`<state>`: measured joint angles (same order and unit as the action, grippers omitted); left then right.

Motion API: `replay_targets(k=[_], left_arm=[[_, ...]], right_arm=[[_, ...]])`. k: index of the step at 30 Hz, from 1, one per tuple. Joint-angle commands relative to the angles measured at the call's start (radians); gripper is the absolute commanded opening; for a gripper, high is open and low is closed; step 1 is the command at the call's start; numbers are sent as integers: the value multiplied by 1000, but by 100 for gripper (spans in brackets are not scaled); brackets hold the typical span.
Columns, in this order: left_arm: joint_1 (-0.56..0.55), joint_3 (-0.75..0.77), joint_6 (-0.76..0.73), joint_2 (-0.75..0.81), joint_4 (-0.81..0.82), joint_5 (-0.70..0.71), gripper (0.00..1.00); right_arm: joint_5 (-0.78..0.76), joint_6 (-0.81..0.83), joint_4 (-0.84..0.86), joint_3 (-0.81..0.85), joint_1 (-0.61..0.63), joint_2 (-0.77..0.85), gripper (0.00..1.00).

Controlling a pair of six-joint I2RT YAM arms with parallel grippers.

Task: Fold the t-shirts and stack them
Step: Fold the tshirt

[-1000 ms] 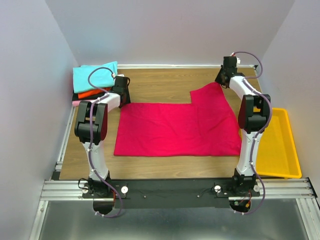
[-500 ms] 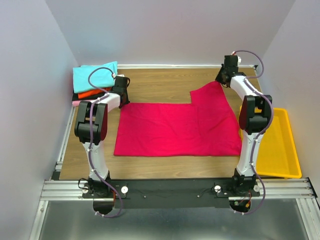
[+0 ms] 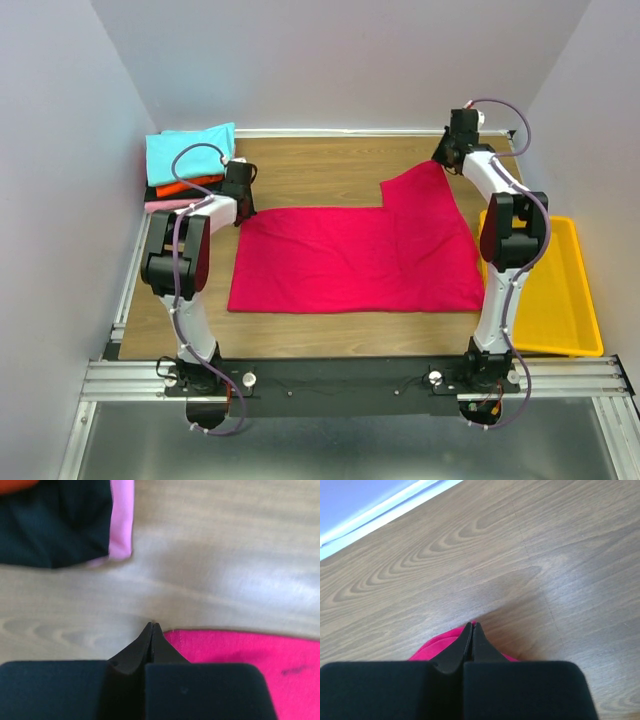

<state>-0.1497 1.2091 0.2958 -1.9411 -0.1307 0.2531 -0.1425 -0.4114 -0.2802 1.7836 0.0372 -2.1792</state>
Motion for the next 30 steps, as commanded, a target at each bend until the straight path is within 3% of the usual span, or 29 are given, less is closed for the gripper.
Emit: replay_targets(k=[1,5,17,30], left_arm=[[9,-57,12,114,5,2,0],[9,-69,14,203,34,-30,0],[9,-95,22,231,43,-55,0],[9,-220,42,399,85,-67,0]], right_arm=[[12,-6,-1,-16,-7,56,1],[17,-7,-2,-24,-7,70,0],[23,-23,-2,-101,-7,150,1],[-45,-36,-2,-430,-7,478,1]])
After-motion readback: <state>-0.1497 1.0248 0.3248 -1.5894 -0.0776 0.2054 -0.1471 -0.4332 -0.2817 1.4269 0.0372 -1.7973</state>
